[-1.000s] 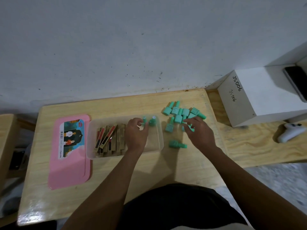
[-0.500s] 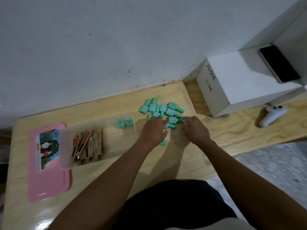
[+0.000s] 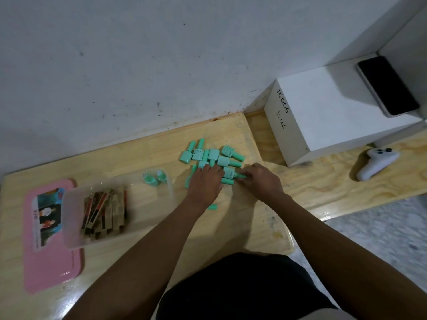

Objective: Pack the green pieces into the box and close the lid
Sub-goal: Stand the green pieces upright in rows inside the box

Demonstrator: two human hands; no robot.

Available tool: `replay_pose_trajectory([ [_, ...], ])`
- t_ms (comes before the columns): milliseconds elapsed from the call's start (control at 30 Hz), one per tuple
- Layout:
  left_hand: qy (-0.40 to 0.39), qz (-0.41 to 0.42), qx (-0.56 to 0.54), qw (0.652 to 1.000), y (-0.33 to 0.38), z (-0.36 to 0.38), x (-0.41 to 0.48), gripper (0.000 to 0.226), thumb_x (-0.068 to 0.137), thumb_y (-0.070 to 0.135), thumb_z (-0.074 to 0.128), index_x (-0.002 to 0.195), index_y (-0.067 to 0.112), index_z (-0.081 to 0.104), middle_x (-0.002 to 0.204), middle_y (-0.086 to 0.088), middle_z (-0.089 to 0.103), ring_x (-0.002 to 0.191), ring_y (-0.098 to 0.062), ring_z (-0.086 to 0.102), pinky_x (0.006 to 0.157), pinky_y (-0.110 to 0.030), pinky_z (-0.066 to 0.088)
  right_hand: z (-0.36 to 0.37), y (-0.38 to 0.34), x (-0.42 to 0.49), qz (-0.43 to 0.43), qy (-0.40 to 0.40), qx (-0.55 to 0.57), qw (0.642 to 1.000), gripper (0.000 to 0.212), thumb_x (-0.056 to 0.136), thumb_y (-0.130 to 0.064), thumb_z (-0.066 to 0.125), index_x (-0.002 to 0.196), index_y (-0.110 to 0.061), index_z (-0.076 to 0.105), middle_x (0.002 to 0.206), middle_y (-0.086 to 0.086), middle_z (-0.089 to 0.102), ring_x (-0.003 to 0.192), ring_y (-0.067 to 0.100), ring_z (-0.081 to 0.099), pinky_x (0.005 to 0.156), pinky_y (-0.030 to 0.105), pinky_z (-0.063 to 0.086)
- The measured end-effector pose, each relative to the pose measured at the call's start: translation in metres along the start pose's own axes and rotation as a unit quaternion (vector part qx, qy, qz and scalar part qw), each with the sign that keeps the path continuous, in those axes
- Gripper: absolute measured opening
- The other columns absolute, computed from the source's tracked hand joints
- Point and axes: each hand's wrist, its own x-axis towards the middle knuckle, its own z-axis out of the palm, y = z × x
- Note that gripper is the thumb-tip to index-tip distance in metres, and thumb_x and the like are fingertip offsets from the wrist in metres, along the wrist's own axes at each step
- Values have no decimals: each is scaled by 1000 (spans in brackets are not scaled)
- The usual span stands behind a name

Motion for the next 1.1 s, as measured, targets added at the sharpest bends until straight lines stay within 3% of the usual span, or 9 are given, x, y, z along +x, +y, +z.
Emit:
replay_pose_trajectory([
  [133,-5,-2,-12,1000,3,-1,0,33,91,21,51,123,15,56,115,-5,61,103,-27,56,80,-40,46,-4,3,1,43,4,146,988,33,85,-44,67,113,-25,66,104,-6,65,93,10,59,76,31,51],
  [267,3,-27,-33,999,3,-1,-1,32,90,22,49,119,18,59,109,-3,66,98,-26,59,74,-37,46,-10,0,-7,55,67,269,959,25,87,-33,69,105,-16,71,97,-1,70,89,12,63,77,28,52],
  [367,42,-100,-162,981,3,-4,-8,29,85,22,55,114,19,62,101,-1,68,91,-23,62,69,-32,45,-19,-6,-16,49,85,302,948,20,89,-31,66,103,-17,71,95,-6,69,88,7,64,75,25,53],
  [433,37,-168,-315,933,4,-10,-13,25,85,20,60,110,17,61,95,2,65,84,-19,60,67,-29,44,-25,-11,-21,40,92,327,940,13,91,-30,64,101,-22,69,90,-11,67,82,-1,63,71,16,53],
  [533,2,-241,-540,806,1,-25,-19,16,89,17,61,105,14,58,94,-1,64,78,-16,59,69,-33,54,-35,-24,-26,14,104,335,937,10,93,-29,60,100,-25,66,82,-17,63,69,-12,58,57,6,45],
  [600,1,-268,-621,737,-6,-36,-27,18,92,17,59,109,12,59,101,-7,65,83,-17,63,74,-36,60,-38,-35,-28,1,102,338,936,11,94,-29,59,103,-24,65,82,-16,63,67,-14,57,55,6,43],
  [700,41,-270,-668,692,-21,-46,-40,19,93,18,61,111,12,60,106,-8,67,88,-18,67,73,-34,61,-40,-54,-30,-25,104,343,933,11,94,-27,60,100,-21,68,84,-15,65,69,-11,59,59,7,43],
  [867,124,-247,-635,721,-55,-63,-73,3,90,29,65,89,26,64,93,1,74,87,-18,71,77,-35,57,-37,-91,-34,-80,94,306,944,8,93,-27,61,99,-25,66,91,-19,63,81,-3,62,68,9,47],
  [1100,215,-271,-469,813,-102,-62,-121,18,89,28,66,101,14,68,99,1,66,89,-12,62,79,-25,50,-14,-141,-38,-142,71,245,956,20,87,-30,69,103,-18,69,92,-9,68,82,3,64,69,8,48],
])
